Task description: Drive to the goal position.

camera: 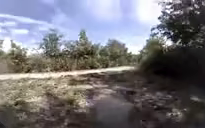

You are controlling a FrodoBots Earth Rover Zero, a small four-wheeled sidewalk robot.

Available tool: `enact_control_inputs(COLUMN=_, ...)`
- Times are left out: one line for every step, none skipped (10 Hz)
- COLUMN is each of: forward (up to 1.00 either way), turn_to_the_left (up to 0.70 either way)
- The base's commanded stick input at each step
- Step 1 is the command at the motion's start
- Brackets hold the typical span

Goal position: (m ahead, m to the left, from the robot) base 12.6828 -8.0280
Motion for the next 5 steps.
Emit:
enact_control_inputs(forward=0.85, turn_to_the_left=0.00)
enact_control_inputs(forward=0.85, turn_to_the_left=0.00)
enact_control_inputs(forward=0.85, turn_to_the_left=0.00)
enact_control_inputs(forward=0.85, turn_to_the_left=0.00)
enact_control_inputs(forward=0.85, turn_to_the_left=0.00)
